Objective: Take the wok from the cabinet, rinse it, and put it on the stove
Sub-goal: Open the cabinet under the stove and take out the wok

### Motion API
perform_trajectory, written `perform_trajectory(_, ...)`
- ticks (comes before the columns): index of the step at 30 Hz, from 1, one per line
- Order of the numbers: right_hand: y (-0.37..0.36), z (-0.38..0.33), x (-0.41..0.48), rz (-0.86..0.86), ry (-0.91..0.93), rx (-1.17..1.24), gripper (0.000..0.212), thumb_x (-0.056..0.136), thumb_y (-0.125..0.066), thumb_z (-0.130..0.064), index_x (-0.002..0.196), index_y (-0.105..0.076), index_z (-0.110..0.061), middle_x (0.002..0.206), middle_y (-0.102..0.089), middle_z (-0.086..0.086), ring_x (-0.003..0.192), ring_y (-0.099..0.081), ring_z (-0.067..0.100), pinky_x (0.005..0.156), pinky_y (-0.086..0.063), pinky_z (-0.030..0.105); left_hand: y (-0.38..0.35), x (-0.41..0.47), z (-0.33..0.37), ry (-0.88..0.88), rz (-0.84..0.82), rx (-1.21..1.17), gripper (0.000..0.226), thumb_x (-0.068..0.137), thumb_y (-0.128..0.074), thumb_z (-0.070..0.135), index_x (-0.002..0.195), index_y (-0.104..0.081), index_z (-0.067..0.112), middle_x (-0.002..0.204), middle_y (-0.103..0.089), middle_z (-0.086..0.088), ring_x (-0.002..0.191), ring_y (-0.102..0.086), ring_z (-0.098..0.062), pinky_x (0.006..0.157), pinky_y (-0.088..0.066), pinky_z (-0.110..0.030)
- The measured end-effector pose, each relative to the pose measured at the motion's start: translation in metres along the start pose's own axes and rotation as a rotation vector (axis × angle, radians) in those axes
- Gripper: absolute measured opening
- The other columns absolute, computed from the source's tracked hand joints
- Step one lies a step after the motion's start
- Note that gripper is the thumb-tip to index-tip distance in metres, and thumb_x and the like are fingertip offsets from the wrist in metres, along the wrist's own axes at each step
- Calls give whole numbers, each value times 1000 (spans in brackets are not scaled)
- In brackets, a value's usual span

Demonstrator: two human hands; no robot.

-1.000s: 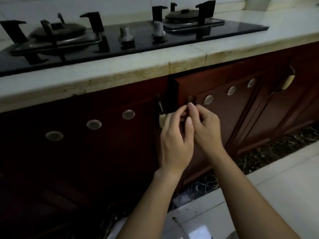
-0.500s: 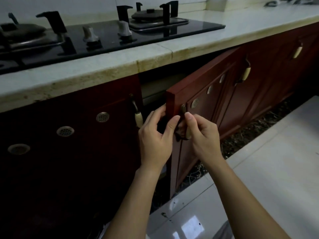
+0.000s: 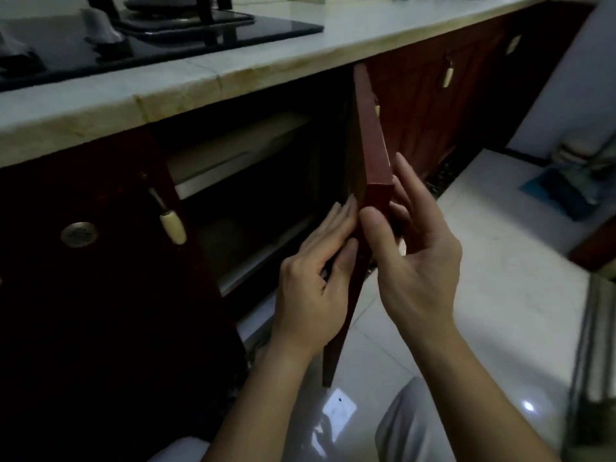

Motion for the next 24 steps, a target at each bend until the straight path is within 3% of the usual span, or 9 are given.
perform_trajectory(3, 30, 1, 6, 64, 39, -131, 58, 89, -73, -18, 143, -51, -14, 134, -62, -5, 121, -61, 6, 103, -51, 37, -35, 1, 7, -29, -67, -54, 49, 103, -49, 9, 149, -36, 21, 152, -49, -3, 142, -44, -14, 110, -45, -36)
perform_trajectory(7, 69, 12, 13, 142, 55, -200, 52, 94, -68, -14, 142, -51, -10, 119, -67, -12, 108, -67, 9, 96, -54, 32, -86, 6, 8, -58, -144, -75, 51, 105, -45, 17, 152, -26, 23, 159, -38, -1, 147, -34, -14, 115, -41, -40)
perform_trajectory(11, 107, 19, 21, 263, 83, -288, 45, 97, -63, -12, 140, -52, -5, 119, -69, 2, 107, -67, 8, 95, -55, 30, -135, 13, 9, -87, -212, -41, 55, 106, -45, 15, 157, -24, 17, 164, -22, 5, 152, -17, -10, 121, -24, -26)
perform_trajectory(15, 127, 31, 35, 284, 89, -416, 47, 100, -56, -15, 145, -47, -9, 109, -66, -10, 94, -64, -4, 87, -53, 18, -163, 26, 11, -132, -278, 15, 59, 105, -45, 23, 156, -15, 25, 162, -13, 16, 153, -14, -12, 117, -18, -14)
perform_trajectory(18, 145, 44, 45, 325, 93, -457, 49, 103, -51, -19, 150, -41, -12, 104, -66, -4, 81, -60, -3, 78, -51, 22, -178, 36, 14, -183, -380, 75, 62, 106, -45, 25, 157, -11, 27, 163, -8, 16, 153, -14, -14, 118, -26, -29)
perform_trajectory(20, 154, 52, 52, 335, 86, -467, 50, 104, -49, -21, 151, -39, -12, 120, -67, -1, 95, -62, -6, 88, -53, 24, -184, 44, 18, -236, -421, 160, 64, 105, -46, 26, 159, -10, 27, 166, -5, 13, 151, -23, -19, 112, -41, -45)
perform_trajectory(22, 162, 56, 58, 345, 80, -489, 49, 104, -49, -21, 151, -40, -9, 133, -61, -4, 109, -58, -13, 97, -50, 21, -189, 52, 21, -250, -439, 221, 69, 105, -47, 27, 159, -6, 28, 167, 3, 12, 145, -39, -25, 99, -54, -46)
perform_trajectory(24, 169, 57, 62, 356, 92, -518, 50, 103, -49, -20, 151, -39, -9, 136, -59, -4, 112, -58, -10, 98, -50, 22, -196, 56, 20, -245, -460, 272, 72, 104, -47, 29, 159, -1, 28, 167, 9, 13, 145, -38, -24, 100, -54, -44)
Point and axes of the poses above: each hand's wrist, its own x-axis towards the middle knuckle, its own y-axis out of the back of the hand, z = x × y, the point moved 9 cm from there along x, towards the middle knuckle
